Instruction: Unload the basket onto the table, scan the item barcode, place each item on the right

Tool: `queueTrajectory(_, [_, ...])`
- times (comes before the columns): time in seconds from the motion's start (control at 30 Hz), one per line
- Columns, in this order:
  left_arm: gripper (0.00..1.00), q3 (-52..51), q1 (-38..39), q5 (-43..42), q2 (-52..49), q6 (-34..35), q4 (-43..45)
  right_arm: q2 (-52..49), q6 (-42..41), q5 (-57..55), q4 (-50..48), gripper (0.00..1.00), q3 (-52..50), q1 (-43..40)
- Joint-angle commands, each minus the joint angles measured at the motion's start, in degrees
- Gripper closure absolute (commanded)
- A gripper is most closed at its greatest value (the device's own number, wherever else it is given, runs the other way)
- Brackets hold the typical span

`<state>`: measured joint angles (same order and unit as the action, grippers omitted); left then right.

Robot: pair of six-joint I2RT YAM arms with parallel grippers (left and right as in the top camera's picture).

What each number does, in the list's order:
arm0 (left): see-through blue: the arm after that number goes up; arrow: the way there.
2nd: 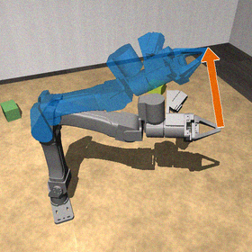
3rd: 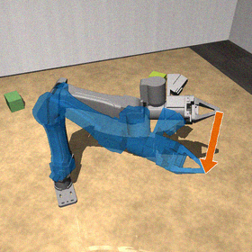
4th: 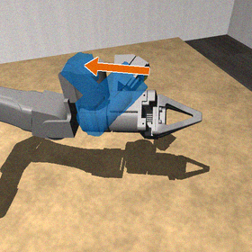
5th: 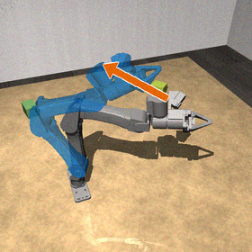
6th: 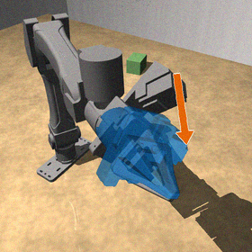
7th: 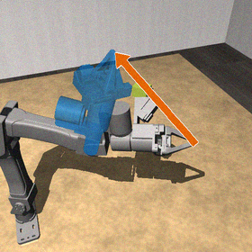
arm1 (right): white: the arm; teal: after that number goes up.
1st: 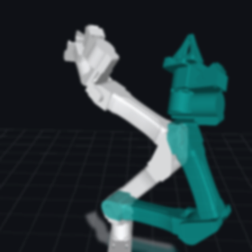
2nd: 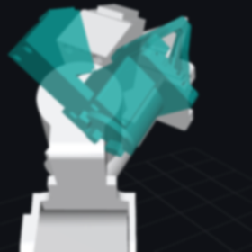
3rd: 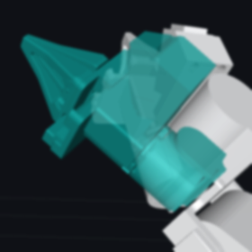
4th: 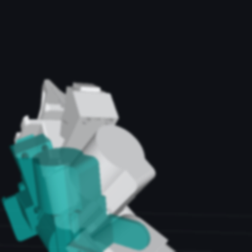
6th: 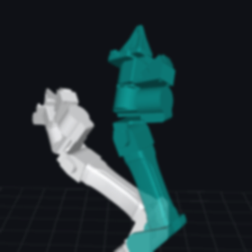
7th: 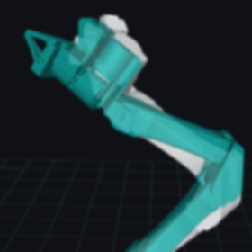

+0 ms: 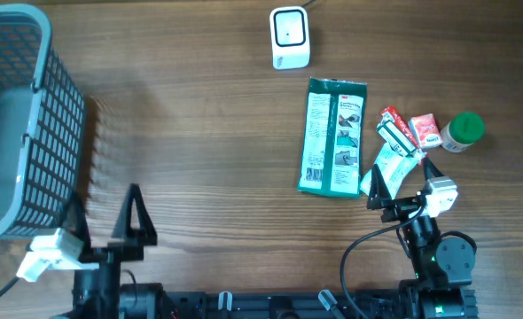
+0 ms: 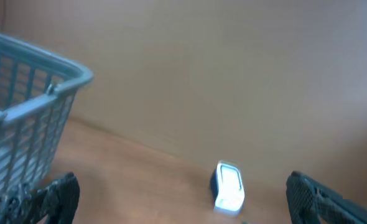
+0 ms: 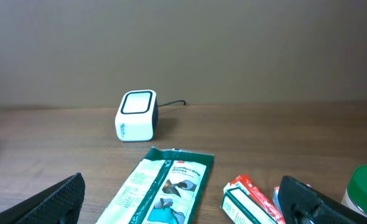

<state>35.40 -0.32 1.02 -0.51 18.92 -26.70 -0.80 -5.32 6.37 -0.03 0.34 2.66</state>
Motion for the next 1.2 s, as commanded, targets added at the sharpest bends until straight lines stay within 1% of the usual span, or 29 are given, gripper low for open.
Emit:
queueTrajectory(0.0, [0.0,-7.6,-1.1,-0.2,0.3,-0.5,16.9,0.2,-0.7,-0.5,-0.3,0.0,0.0,-0.4])
queueTrajectory(0.07, [0.0,-13.8,-1.1,-0.3,0.3,-0.5,30.8,0.2,-0.7,-0.5,-0.3,0.0,0.0,-0.4])
queueTrajectory(0.13, [0.0,-19.3,-1.1,-0.5,0.3,-0.5,41.2,0.2,-0.7,-0.5,-0.3,0.0,0.0,-0.4])
queueTrajectory(0.23, [0.0,-26.1,-1.1,-0.5,0.3,-0.5,50.0,0.2,-0.7,-0.5,-0.3,0.0,0.0,-0.4])
queueTrajectory(0.27, [0.0,-28.2,-1.1,-0.5,0.3,-0.5,50.2,0.2,-0.7,-0.5,-0.3,0.0,0.0,-0.4])
queueTrajectory(0.47, [0.0,-35.1,-1.1,-0.5,0.3,-0.5,47.3,0.2,-0.7,-0.5,-0.3,0.0,0.0,-0.4])
queueTrajectory(0.57, [0.0,-35.1,-1.2,-0.2,0.3,-0.5,39.1,0.2,-0.7,-0.5,-0.3,0.0,0.0,-0.4])
queueTrajectory(0.63, [0.0,-35.1,-1.2,0.3,0.3,-0.5,29.0,0.2,-0.7,-0.5,-0.3,0.0,0.0,-0.4])
queueTrajectory(0.7, [0.0,-35.1,-1.3,0.3,0.3,-0.6,22.2,0.2,-0.7,-0.5,-0.3,0.0,0.0,-0.4])
queueTrajectory(0.8, [0.0,-35.1,-1.4,-1.2,0.3,-6.5,22.3,0.2,-0.7,-0.5,-0.3,0.0,0.0,-0.4])
queueTrajectory(0.93, [0.0,-35.1,-1.4,-4.5,0.3,-17.0,22.3,0.2,-0.7,-0.5,-0.3,0.0,0.0,-0.4])
queueTrajectory(0.97, [0.0,-35.1,-1.4,-4.6,0.3,-18.7,22.3,0.2,-0.7,-0.5,-0.3,0.0,0.0,-0.4])
queueTrajectory(1.17, [0.0,-35.1,-1.4,-4.5,0.3,-18.3,22.5,0.2,-0.7,-0.5,-0.3,0.0,0.0,-0.4])
